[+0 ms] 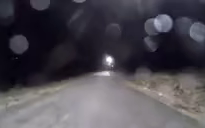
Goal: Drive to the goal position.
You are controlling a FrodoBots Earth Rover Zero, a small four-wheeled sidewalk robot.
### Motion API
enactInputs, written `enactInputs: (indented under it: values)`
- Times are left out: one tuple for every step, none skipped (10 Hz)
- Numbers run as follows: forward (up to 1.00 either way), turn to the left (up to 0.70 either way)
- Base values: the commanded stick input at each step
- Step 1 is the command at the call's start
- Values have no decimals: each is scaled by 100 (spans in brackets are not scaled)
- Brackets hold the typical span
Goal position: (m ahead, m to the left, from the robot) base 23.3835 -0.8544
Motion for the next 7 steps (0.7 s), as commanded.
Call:
enactInputs:
  values:
    - [70, 3]
    - [70, 3]
    - [70, 3]
    - [70, 3]
    - [70, 3]
    - [70, 2]
    - [70, 1]
